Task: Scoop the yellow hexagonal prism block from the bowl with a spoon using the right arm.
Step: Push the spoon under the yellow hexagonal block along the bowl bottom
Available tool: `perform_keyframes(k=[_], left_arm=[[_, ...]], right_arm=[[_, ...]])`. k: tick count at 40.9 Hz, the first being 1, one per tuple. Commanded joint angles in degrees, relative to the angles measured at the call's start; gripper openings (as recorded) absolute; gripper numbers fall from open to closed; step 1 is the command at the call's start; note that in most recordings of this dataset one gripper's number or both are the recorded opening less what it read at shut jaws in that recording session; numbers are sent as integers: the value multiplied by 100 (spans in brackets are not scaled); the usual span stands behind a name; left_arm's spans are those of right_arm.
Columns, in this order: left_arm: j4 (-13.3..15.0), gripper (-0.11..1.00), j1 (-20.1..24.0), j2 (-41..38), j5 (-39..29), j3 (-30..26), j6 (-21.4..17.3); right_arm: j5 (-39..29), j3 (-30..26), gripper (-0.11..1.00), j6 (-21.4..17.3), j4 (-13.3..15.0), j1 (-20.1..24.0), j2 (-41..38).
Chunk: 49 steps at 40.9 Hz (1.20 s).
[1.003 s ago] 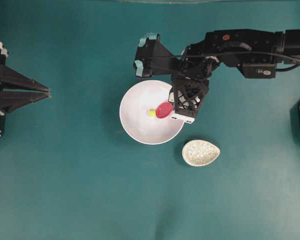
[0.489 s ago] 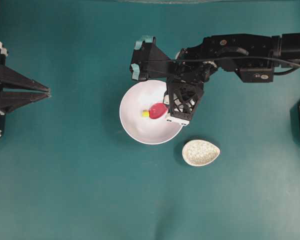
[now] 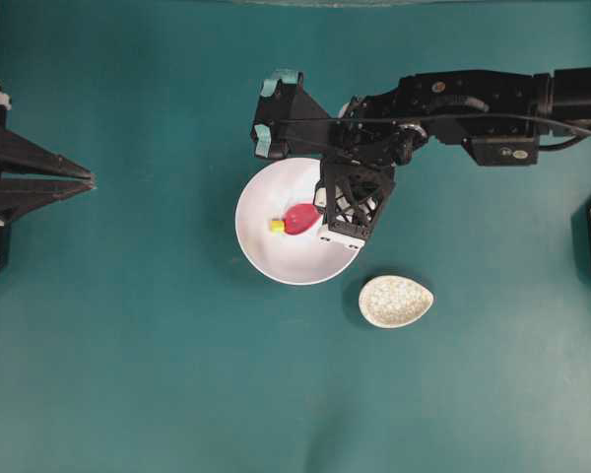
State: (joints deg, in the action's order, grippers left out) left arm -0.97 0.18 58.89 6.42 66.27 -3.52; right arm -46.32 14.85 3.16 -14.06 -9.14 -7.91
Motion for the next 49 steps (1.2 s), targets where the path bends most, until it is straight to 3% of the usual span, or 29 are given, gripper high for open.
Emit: perform_keyframes(k=[1,22,32,49], left_arm=[[18,14,0,0,44,-193,35],[18,14,0,9,26,-264,571],[18,14,0,0,18,-264,589],[9,14,0,0,0,-264,589]], right_arm=[[105,-88,25,9,-44,26,97],[466,-35,25,-44,-167,114,105],[668,26,25,-53,-176,149,123],[1468,615,25,-88,-229,149,457]])
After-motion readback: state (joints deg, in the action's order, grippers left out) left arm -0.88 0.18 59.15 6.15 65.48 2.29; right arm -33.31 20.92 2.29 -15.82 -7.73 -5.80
